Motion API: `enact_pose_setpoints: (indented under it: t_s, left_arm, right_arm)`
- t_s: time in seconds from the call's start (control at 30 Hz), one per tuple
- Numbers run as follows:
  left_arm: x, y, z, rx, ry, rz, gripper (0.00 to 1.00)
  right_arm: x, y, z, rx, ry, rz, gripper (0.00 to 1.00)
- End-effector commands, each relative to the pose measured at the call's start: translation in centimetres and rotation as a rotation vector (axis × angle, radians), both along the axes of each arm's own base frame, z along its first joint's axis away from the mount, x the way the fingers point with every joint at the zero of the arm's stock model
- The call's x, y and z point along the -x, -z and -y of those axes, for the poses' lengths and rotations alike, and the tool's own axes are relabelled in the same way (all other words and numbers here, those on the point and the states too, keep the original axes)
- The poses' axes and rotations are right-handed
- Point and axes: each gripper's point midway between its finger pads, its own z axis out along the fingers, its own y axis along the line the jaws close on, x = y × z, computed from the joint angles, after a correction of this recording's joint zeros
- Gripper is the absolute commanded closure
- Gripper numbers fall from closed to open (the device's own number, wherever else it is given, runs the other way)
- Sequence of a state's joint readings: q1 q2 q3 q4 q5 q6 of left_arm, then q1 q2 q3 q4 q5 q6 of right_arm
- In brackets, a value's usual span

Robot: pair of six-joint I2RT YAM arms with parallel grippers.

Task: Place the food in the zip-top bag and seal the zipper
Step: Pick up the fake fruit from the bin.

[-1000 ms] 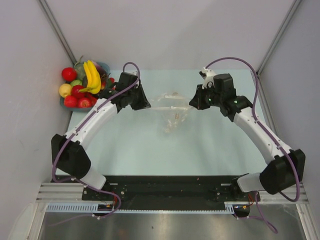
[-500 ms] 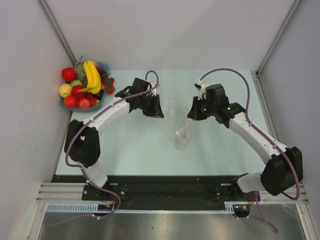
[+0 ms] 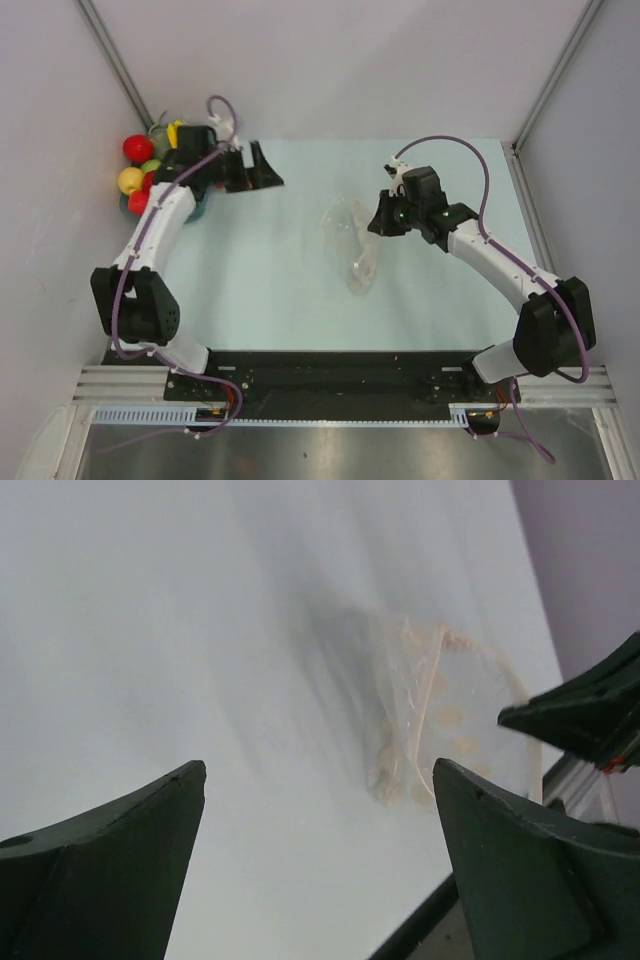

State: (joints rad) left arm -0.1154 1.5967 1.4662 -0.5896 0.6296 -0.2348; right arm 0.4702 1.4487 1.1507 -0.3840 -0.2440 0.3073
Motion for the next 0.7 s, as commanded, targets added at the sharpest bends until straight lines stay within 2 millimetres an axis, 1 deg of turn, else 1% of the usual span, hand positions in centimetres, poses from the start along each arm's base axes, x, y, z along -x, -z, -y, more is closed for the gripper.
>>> enact_pose_setpoints:
  t_s: [0.0, 0.03, 0.07, 0.1, 0.13, 0.17, 0.2, 0.23, 0.27, 0.3, 0.33, 0.4, 0.43, 0.47, 0.5, 0.53, 0.63, 0.67]
  left_arm:
    - [-5.5, -10.2, -10.2, 0.046, -0.239, 0.351, 0.0]
    - [-6.3, -11.2, -12.0, 0.051, -0.287, 0.4, 0.0]
    - [-7.1, -11.5, -15.5, 0.031, -0.361, 0.438, 0.0]
    - [-7.9, -12.4, -17.5, 0.009, -0.407, 0.488, 0.0]
    - [-8.3, -12.5, -18.8, -0.04, -0.396, 0.524, 0.0]
    - [-8.6, -14.6, -20.5, -0.106, -0.382, 0.598, 0.0]
    - [-9.7, -12.7, -21.4, -0.166, -0.344, 0.569, 0.0]
    - [-9.4, -11.2, -22.1, -0.302, -0.252, 0.56, 0.02]
    - [-9.7, -12.9, -22.6, -0.37, -0.209, 0.607, 0.03]
    - [-10.3, -11.5, -23.2, -0.415, -0.174, 0.589, 0.07]
    - [-10.1, -10.7, -23.9, -0.514, -0.118, 0.597, 0.08]
    - [-10.0, -9.2, -24.6, -0.591, -0.064, 0.59, 0.09]
    - [-9.9, -8.0, -25.1, -0.675, 0.012, 0.598, 0.09]
    - [-9.2, -6.5, -25.1, -0.692, 0.058, 0.558, 0.09]
    - [-8.8, -5.5, -25.3, -0.717, 0.1, 0.538, 0.06]
    - [-8.7, -4.0, -25.9, -0.786, 0.16, 0.524, 0.07]
    - [-7.7, -1.0, -26.6, -0.857, 0.271, 0.474, 0.11]
    - [-7.6, -0.7, -27.1, -0.89, 0.285, 0.469, 0.11]
  right_arm:
    - [-1.9, -2.6, -1.0, -0.046, 0.02, 0.083, 1.0]
    - [-2.1, -2.7, -1.1, -0.046, 0.022, 0.084, 1.0]
    - [-2.2, -2.5, -1.0, -0.045, 0.024, 0.079, 1.0]
    - [-2.2, -2.5, -1.1, -0.048, 0.023, 0.077, 1.0]
    - [-2.2, -2.7, -1.2, -0.05, 0.022, 0.079, 1.0]
    - [-2.3, -2.7, -1.2, -0.051, 0.021, 0.079, 1.0]
    - [-2.3, -2.6, -1.3, -0.048, 0.015, 0.08, 1.0]
    - [-2.3, -2.7, -1.3, -0.047, 0.013, 0.083, 1.0]
    - [-2.4, -2.7, -1.3, -0.044, 0.009, 0.082, 1.0]
    - [-2.4, -2.7, -1.3, -0.039, 0.007, 0.085, 1.0]
    - [-2.4, -2.7, -1.3, -0.037, 0.005, 0.084, 1.0]
    - [-2.4, -2.7, -1.2, -0.034, 0.002, 0.084, 1.0]
    - [-2.3, -2.6, -1.3, -0.03, -0.004, 0.084, 1.0]
    - [-2.3, -2.6, -1.3, -0.031, -0.006, 0.084, 1.0]
    - [-2.3, -2.6, -1.3, -0.03, -0.007, 0.085, 1.0]
    - [-2.3, -2.6, -1.2, -0.027, -0.007, 0.087, 1.0]
    - [-2.3, -2.4, -1.3, -0.024, -0.01, 0.08, 1.0]
    - [-2.3, -2.4, -1.3, -0.023, -0.01, 0.08, 1.0]
